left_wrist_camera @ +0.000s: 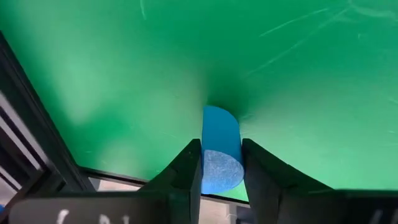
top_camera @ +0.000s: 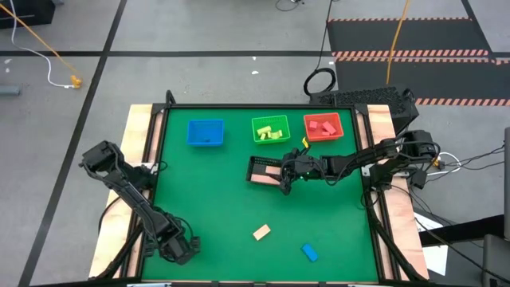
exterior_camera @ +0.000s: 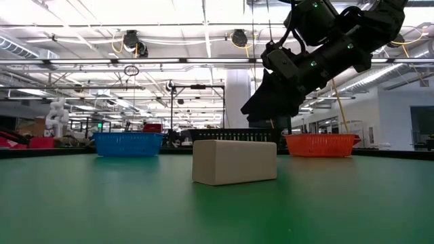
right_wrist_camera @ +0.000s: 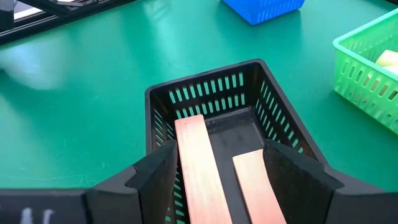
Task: Sort & place blocks by color
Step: Put the left blue block into the blue bin
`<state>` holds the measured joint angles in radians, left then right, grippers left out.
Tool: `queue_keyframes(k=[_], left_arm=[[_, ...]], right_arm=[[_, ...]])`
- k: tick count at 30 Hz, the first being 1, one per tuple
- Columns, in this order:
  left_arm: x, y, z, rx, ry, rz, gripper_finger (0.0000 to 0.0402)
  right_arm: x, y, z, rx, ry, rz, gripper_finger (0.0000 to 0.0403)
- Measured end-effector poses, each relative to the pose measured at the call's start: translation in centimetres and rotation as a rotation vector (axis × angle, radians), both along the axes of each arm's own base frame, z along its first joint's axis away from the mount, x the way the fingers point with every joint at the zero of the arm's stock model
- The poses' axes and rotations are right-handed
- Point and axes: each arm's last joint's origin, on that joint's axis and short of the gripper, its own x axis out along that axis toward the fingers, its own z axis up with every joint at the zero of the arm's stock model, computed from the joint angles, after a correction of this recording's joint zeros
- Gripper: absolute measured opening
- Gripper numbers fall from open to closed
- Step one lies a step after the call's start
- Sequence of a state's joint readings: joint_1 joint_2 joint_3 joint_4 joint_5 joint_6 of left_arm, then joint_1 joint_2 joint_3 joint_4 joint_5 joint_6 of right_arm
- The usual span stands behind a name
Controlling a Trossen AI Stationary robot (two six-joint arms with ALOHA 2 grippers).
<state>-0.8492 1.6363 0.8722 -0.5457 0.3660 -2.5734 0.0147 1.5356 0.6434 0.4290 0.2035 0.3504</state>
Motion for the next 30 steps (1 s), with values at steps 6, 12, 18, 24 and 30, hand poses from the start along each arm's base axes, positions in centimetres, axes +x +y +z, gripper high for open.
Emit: queue_keyframes(k=[6, 12, 18, 24, 30], left_arm=[[1.0, 0.7, 0.0, 0.02, -0.076, -0.009, 0.0087], [3.8, 2.9, 0.1, 0.07, -0.249, -0.048, 0.0087], [7.2, 6.7, 0.3, 0.16, -0.445, -0.136, 0.0087], [10.9, 10.4, 1.5, 0.289, -0.772, -0.216, 0.0087], [14.2, 13.9, 4.4, 0.563, -1.155, -0.281, 0.0087]], right_arm=[[0.0, 0.0, 0.0, 0.0, 0.0, 0.0, 0.0231], [0.0, 0.0, 0.1, 0.002, -0.009, -0.001, 0.0231], [0.0, 0.0, 0.1, 0.003, -0.011, -0.002, 0.0231], [0.2, 0.3, 0.3, 0.082, -0.038, 0.086, 0.0231], [0.6, 1.0, 1.0, 0.216, -0.121, 0.277, 0.0231]])
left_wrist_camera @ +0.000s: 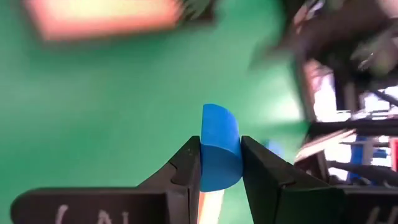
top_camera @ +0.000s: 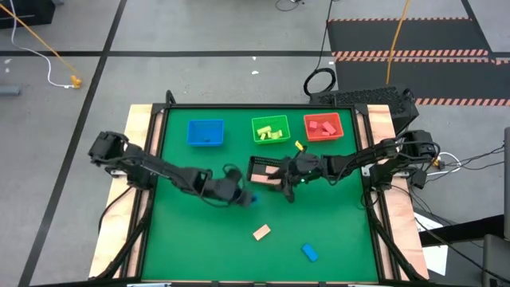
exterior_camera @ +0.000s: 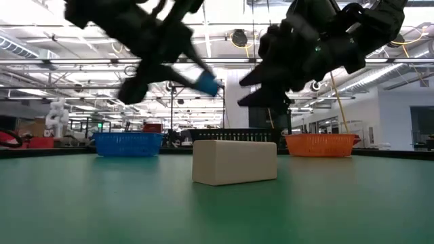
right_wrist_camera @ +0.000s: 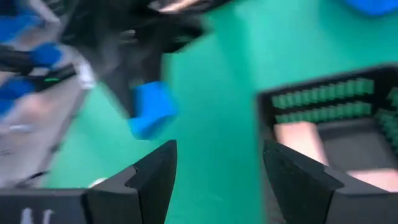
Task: Sort & place blocks by color
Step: Put the left blue block into the blue bin
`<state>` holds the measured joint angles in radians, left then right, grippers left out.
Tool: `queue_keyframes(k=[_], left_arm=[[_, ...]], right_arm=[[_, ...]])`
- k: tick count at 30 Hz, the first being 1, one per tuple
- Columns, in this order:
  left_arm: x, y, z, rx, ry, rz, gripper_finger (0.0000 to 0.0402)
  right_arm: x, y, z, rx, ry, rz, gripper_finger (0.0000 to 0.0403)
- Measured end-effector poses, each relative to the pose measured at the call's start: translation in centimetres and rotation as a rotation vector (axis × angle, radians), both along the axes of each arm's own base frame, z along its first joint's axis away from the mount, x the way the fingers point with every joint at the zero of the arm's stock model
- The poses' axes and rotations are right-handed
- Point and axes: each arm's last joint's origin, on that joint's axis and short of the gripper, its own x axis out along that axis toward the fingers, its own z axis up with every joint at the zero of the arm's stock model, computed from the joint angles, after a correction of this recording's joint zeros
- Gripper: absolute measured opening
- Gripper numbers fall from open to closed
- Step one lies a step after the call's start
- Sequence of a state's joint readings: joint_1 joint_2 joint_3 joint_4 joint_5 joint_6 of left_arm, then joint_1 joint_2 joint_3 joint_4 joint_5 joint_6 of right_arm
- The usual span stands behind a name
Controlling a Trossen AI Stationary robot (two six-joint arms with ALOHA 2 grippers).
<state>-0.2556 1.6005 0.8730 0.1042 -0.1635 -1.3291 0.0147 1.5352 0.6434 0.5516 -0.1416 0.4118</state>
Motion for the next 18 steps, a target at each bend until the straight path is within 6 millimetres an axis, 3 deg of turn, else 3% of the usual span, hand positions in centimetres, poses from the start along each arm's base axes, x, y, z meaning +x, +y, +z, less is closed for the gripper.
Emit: queue_keyframes(k=[4, 9, 18], left_arm=[[1.1, 1.2, 1.5, 0.122, -0.179, -0.024, 0.0087], [1.6, 1.7, 2.3, 0.233, -0.266, -0.025, 0.0087], [1.6, 1.8, 2.5, 0.3, -0.283, -0.006, 0.0087]], right_arm=[[0.1, 0.4, 0.5, 0.071, -0.052, 0.107, 0.0231], [0.3, 0.5, 1.0, 0.087, -0.105, 0.153, 0.0231], [0.6, 0.5, 2.3, 0.076, -0.242, 0.156, 0.0231]])
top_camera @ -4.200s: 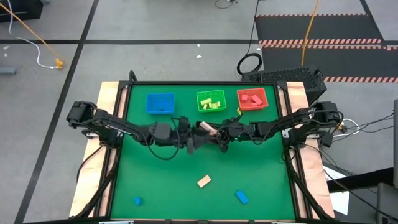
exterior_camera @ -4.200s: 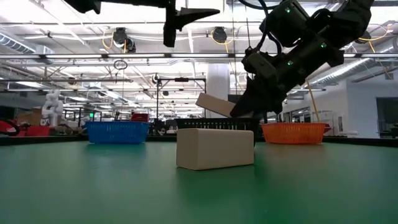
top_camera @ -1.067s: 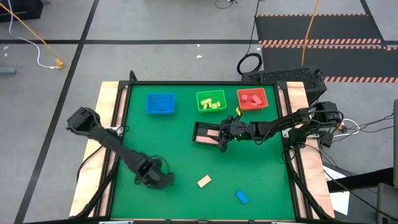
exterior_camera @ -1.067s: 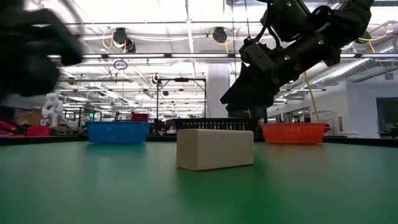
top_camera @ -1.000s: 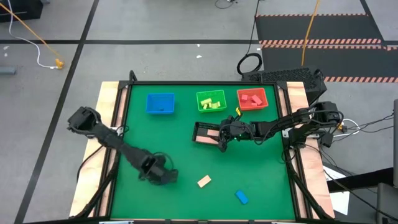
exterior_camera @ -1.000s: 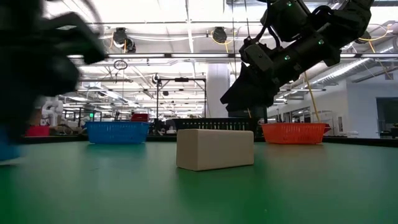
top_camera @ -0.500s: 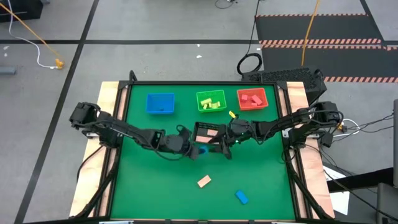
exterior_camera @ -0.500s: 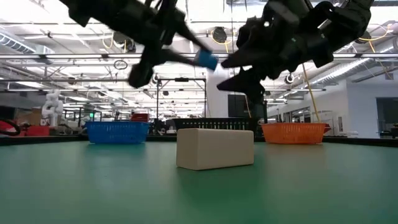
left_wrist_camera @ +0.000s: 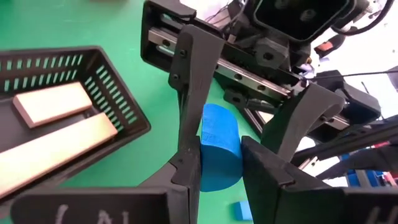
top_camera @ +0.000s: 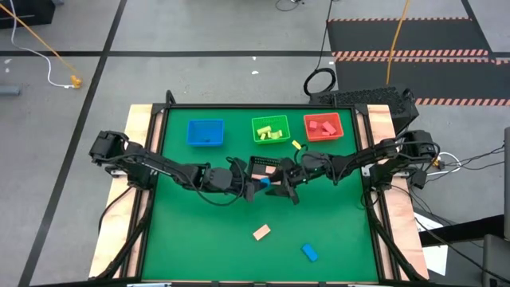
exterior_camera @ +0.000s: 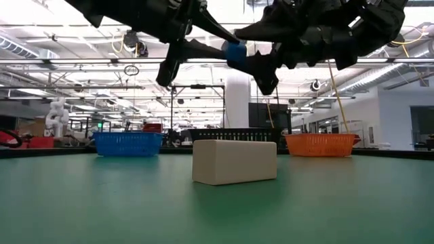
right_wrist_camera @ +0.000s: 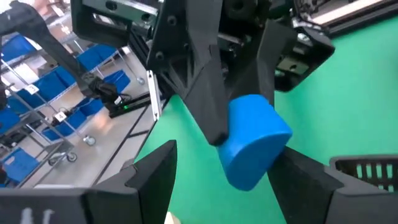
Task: Sort & place blocks by color
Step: Put the left blue block into the blue bin
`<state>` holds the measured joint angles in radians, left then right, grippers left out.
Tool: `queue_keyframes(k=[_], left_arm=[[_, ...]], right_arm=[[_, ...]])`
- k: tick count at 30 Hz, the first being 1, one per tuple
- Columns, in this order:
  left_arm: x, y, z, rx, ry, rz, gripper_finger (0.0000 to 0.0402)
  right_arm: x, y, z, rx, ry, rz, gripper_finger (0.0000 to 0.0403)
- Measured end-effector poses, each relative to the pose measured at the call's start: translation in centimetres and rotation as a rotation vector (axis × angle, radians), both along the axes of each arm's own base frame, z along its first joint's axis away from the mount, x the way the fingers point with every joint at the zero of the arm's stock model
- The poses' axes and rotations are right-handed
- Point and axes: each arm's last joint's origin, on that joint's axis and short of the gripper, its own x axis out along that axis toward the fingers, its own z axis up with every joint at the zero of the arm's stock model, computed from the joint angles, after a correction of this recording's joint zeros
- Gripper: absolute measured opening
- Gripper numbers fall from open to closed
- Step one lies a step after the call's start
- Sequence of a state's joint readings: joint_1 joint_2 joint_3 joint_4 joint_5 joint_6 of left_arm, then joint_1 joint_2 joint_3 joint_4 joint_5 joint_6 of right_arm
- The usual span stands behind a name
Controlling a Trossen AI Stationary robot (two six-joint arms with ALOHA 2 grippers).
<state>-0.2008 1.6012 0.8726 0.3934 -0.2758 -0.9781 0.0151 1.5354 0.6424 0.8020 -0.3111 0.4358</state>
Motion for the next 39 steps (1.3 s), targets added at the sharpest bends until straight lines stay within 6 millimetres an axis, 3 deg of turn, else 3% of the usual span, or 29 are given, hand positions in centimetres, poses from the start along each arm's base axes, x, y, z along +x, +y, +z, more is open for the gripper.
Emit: queue_keyframes(k=[8, 23, 29, 39], left_arm=[[0.07, 0.13, 0.3, 0.038, -0.029, 0.037, 0.0087], [0.14, 0.63, 0.31, 0.053, -0.026, 0.038, 0.0094], [0.15, 0.7, 0.33, 0.048, -0.029, 0.05, 0.0134], [0.15, 0.67, 0.32, 0.06, -0.026, 0.045, 0.009]], right_arm=[[0.12, -0.21, 0.35, -0.017, -0.04, -0.07, 0.0218], [0.08, -0.24, 0.22, -0.01, -0.028, -0.071, 0.0084], [0.08, -0.26, 0.14, -0.012, -0.019, -0.08, 0.0078], [0.07, -0.25, 0.16, -0.012, -0.021, -0.074, 0.0078]])
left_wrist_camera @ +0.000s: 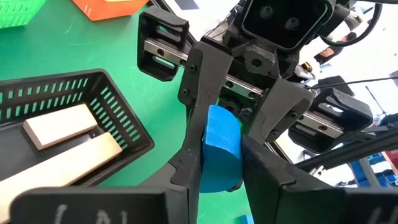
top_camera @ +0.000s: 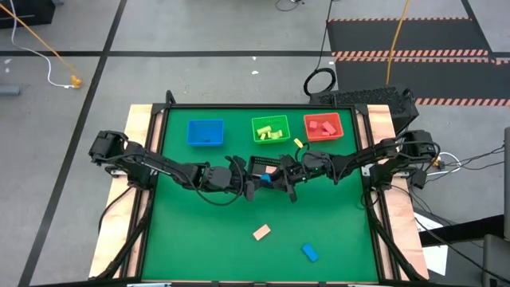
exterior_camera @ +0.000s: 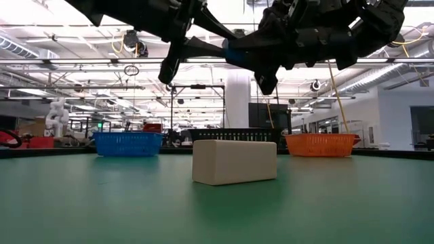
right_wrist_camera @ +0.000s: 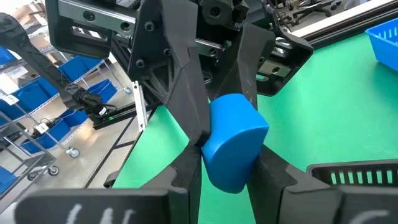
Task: Sort & place blocks by color
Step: Put the left blue block into the blue bin
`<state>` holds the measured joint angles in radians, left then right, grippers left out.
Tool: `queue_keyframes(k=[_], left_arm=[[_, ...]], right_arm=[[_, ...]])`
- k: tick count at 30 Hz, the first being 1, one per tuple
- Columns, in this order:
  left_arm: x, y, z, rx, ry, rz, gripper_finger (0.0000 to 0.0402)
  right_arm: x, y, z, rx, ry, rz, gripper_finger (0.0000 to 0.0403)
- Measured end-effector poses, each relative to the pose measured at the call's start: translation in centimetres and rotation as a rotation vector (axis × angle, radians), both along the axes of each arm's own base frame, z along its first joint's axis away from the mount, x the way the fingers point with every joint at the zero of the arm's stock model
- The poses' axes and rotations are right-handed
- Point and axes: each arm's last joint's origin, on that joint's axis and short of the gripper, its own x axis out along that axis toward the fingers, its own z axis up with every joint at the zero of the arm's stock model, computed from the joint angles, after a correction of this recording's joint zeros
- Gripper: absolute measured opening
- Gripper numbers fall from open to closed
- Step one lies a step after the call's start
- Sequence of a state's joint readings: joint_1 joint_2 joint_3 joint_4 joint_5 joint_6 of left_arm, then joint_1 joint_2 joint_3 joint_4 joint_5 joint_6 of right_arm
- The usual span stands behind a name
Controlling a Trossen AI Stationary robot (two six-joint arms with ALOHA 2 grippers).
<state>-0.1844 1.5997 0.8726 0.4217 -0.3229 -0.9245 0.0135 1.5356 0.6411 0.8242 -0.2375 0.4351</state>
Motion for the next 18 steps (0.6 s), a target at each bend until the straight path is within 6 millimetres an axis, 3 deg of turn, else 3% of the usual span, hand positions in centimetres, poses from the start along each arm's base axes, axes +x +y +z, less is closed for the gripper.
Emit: queue_keyframes(k=[11, 18], left_arm=[[0.1, 0.3, -0.1, 0.026, 0.004, 0.018, 0.009], [0.3, 3.2, -0.2, 0.096, 0.032, 0.1, 0.009]], right_arm=[[0.1, -0.1, 0.0, -0.002, 0.014, -0.007, 0.0187], [-1.2, -0.4, -0.7, -0.002, 0.225, -0.011, 0.0236]])
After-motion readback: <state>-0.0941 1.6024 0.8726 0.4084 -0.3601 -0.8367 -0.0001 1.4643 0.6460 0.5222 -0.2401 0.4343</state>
